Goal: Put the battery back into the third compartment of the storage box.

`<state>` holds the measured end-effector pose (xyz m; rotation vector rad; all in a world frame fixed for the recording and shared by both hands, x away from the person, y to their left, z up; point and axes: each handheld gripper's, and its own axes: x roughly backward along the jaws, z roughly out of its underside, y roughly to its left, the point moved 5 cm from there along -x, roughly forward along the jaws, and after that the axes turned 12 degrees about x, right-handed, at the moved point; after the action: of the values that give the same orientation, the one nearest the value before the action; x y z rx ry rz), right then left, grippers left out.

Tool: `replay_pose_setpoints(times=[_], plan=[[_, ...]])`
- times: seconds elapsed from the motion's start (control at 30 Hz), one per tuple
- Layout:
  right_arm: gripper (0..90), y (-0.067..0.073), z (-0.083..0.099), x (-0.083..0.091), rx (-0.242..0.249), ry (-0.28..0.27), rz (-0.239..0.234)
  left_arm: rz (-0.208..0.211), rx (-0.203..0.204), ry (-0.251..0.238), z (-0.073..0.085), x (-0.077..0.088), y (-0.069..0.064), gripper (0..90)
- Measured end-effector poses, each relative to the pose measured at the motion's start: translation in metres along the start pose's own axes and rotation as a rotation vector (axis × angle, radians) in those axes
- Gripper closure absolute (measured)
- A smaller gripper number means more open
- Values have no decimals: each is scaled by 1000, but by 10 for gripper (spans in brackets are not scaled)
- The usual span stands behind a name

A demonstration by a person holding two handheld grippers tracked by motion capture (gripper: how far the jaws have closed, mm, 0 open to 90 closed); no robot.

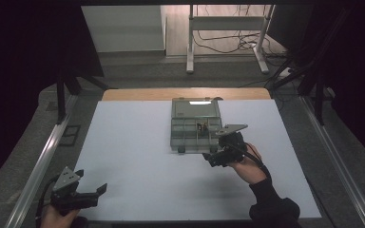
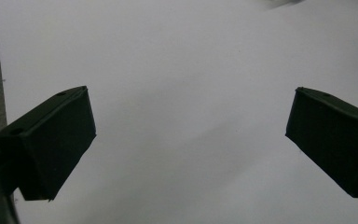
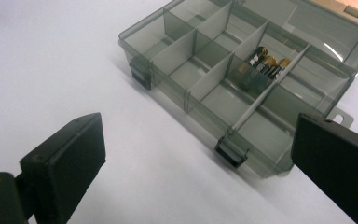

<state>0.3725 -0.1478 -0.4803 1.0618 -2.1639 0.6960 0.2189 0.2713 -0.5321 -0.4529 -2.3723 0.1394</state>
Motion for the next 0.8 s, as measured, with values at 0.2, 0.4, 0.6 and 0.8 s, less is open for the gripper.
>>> replay_pose_setpoints(times=[0.2,0.4,0.6,0.8], plan=[[37,4,8,5,0,45,26,-2,-3,1,0,0,0,19],[23,8,14,14,-4,36,22,-5,-6,3,0,0,0,18],[21,14,21,24,5,33,9,-5,-7,3,0,0,0,18],[16,14,36,33,1,41,30,-6,-8,4,0,0,-1,18]])
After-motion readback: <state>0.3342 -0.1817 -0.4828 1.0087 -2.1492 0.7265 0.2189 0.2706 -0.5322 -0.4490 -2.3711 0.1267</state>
